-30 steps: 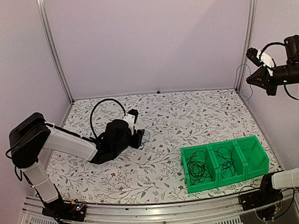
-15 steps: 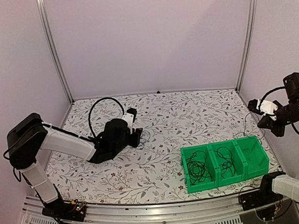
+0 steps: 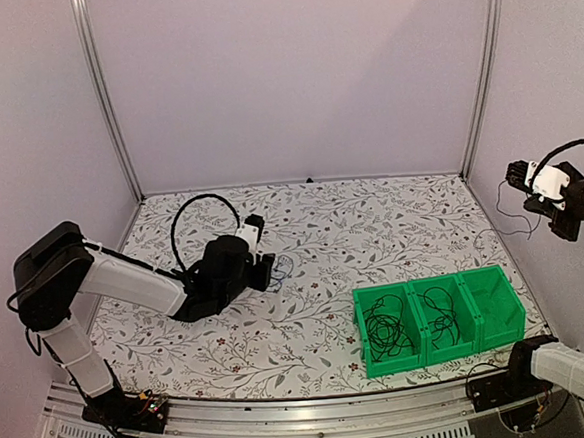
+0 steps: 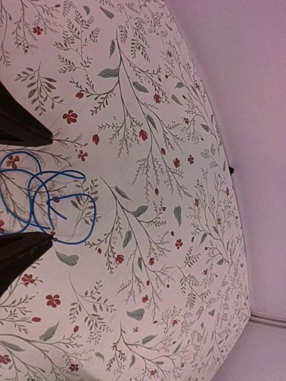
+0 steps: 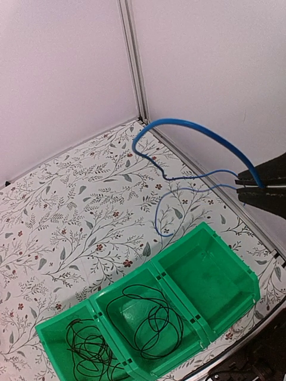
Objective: Untangle the cables
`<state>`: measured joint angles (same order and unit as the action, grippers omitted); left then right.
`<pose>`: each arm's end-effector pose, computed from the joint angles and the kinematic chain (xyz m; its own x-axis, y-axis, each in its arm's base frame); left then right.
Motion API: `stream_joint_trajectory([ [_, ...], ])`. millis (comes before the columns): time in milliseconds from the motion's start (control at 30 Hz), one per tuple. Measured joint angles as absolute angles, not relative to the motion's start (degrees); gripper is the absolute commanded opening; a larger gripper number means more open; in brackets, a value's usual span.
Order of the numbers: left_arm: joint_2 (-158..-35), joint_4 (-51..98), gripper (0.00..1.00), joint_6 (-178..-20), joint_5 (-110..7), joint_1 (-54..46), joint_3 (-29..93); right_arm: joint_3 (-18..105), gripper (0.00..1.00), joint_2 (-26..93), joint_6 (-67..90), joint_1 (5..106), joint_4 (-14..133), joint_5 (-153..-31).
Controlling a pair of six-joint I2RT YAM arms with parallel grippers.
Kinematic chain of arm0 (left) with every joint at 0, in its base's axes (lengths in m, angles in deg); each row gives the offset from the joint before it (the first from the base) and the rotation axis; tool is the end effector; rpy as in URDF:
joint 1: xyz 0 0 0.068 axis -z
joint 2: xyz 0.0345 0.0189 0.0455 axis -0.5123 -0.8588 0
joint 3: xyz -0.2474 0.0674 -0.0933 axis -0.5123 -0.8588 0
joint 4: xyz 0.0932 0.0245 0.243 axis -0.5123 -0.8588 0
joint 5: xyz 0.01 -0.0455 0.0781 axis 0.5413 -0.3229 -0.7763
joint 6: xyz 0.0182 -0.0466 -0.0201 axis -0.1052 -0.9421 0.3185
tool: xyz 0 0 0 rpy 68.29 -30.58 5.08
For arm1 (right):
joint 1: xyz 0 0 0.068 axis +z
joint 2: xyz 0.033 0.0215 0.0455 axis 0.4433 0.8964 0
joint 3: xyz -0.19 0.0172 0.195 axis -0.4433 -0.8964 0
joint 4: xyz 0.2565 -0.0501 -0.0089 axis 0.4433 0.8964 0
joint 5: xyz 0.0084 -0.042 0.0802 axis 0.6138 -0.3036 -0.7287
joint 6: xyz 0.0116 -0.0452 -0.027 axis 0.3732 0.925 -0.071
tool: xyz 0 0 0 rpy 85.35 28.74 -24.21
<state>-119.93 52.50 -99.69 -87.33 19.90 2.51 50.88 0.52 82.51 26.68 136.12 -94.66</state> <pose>0.2292 -0.2542 0.1563 -0.3590 0.1422 -0.9224 0.3526 0.9357 0.0070 0.0918 0.0071 0.4250 -0.1642 -0.8875 -0.4306 -0.6711 0.4204 -0.6106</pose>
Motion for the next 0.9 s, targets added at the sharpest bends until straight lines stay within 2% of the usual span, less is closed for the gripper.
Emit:
stream_joint_trajectory([
  [400, -119.4, 52.5, 0.49, -99.4, -88.3, 19.9, 1.9, 43.8, 0.0, -6.3, 85.9, 26.7, 137.0, -90.6],
  [633, -119.2, 52.6, 0.49, -99.5, -89.1, 19.9, 0.4, 29.9, 0.0, -10.1, 88.5, 26.7, 137.2, -90.4],
  [900, -118.5, 52.2, 0.5, -99.5, -90.3, 19.9, -0.7, 22.2, 0.0, -2.8, 87.8, 26.7, 136.4, -93.2],
])
